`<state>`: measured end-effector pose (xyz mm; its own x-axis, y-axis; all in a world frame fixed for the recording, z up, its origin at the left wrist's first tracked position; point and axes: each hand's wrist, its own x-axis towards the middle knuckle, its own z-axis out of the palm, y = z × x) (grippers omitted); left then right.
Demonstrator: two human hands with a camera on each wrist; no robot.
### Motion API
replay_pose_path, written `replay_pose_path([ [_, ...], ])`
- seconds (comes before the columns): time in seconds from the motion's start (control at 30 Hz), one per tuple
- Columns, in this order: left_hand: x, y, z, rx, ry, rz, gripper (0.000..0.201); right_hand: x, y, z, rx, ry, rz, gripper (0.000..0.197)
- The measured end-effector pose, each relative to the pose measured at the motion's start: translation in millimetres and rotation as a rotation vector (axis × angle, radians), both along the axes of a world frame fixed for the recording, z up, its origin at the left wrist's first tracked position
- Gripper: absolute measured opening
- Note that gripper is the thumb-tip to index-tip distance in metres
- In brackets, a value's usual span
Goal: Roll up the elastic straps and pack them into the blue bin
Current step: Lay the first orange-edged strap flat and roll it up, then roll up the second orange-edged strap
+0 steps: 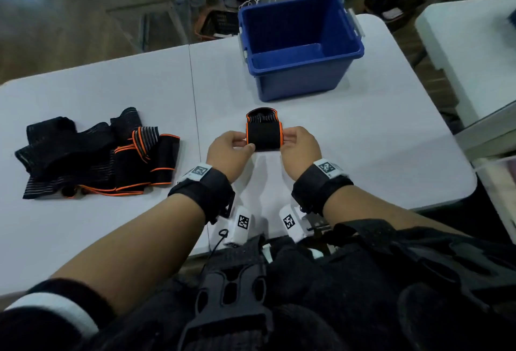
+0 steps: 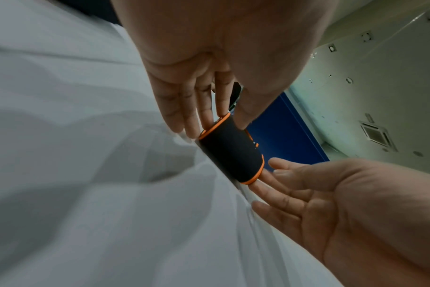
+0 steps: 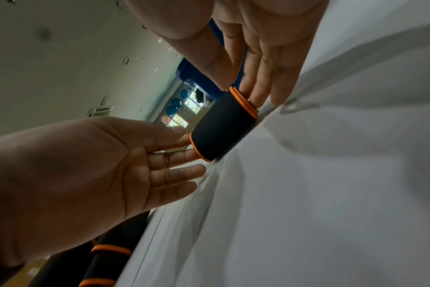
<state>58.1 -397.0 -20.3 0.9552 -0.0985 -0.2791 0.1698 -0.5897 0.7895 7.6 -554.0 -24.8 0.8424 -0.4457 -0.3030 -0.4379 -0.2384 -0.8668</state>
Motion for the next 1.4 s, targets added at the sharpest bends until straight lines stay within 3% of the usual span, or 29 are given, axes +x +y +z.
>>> replay_pose_path([
  [0.23,-2.2,-54.4,3.6,-0.033,0.012,-0.104,0.019,-2.1,-55.5,19.1,0.061,-0.012,-0.015,0.049],
  [0.47,-14.4,-34.4,3.5,-0.02,0.022,-0.046,0.023,0.7,-67.0,27.1,-0.038,-0.085,-0.039,0.029],
  [0.67,-25.4,33.4,11.8,-0.026,0.008,0.143,0.022,23.3,7.4,32.2,-0.036,-0.157,0.253,0.018],
  [0.9,-46.0,139.6,22.5,-0.009,-0.099,0.343,0.022,46.7,101.6,28.1,-0.121,-0.102,0.586,0.012],
  [1.03,-56.9,191.3,27.5,-0.026,-0.12,0.408,0.022,64.5,150.3,32.4,-0.201,-0.081,0.652,0.017],
  [1.17,-61.1,230.4,29.6,-0.018,-0.112,0.419,0.015,86.8,188.7,31.6,-0.347,-0.013,0.721,0.041],
  [1.4,-59.8,277.7,27.0,-0.067,-0.106,0.385,0.01,113.8,225.2,42.1,-0.618,0.07,0.618,0.054],
])
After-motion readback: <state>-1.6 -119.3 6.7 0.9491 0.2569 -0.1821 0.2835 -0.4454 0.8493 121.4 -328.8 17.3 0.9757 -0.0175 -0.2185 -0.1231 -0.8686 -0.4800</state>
